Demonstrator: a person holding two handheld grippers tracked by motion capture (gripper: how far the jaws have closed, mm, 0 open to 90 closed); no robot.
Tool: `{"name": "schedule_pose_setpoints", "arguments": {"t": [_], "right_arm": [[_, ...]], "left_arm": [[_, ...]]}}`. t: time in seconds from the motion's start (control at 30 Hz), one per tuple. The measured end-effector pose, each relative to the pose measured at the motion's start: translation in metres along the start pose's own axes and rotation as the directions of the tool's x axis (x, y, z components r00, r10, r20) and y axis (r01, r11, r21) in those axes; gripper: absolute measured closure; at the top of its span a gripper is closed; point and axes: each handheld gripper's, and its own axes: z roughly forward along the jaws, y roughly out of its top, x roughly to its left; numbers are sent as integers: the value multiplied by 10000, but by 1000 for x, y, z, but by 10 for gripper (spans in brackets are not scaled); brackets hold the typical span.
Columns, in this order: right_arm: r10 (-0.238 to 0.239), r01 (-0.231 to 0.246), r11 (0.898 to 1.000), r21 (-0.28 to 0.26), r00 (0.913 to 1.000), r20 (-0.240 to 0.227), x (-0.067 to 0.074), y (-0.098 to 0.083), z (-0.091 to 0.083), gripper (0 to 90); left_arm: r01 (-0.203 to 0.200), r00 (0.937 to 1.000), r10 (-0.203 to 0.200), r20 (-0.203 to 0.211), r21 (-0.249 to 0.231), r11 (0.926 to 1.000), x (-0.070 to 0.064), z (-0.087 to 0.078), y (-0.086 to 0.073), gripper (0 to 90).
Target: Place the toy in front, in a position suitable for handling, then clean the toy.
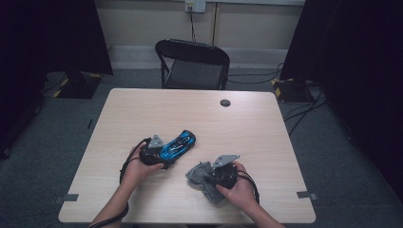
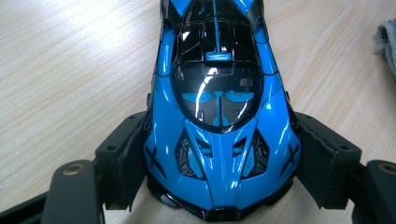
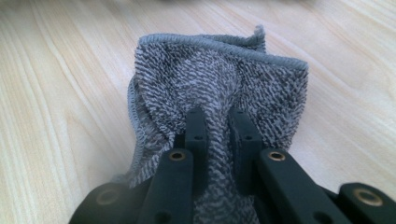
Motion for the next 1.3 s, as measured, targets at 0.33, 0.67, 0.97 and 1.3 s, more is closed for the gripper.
{"name": "schedule_pose_setpoints", "arguments": {"t": [0.33, 0.67, 0.97, 1.3], "right_arm": [[378, -376, 9988, -315, 9993, 43, -14, 16, -14, 815], [363, -353, 9976, -590, 9992, 161, -26, 41, -18, 816], [258, -241, 9974, -672, 9994, 249, -31, 73, -12, 816], [-58, 77, 9981, -607, 9995, 311, -28, 97, 5, 815]], "left_arm": [[-2, 10000, 2, 3, 3, 10000, 0, 0, 0, 254], [-7, 10000, 7, 1, 5, 10000, 0, 0, 0, 254], [-8, 10000, 8, 3, 8, 10000, 0, 0, 0, 254], [-3, 10000, 3, 3, 4, 10000, 0, 0, 0, 254]]}}
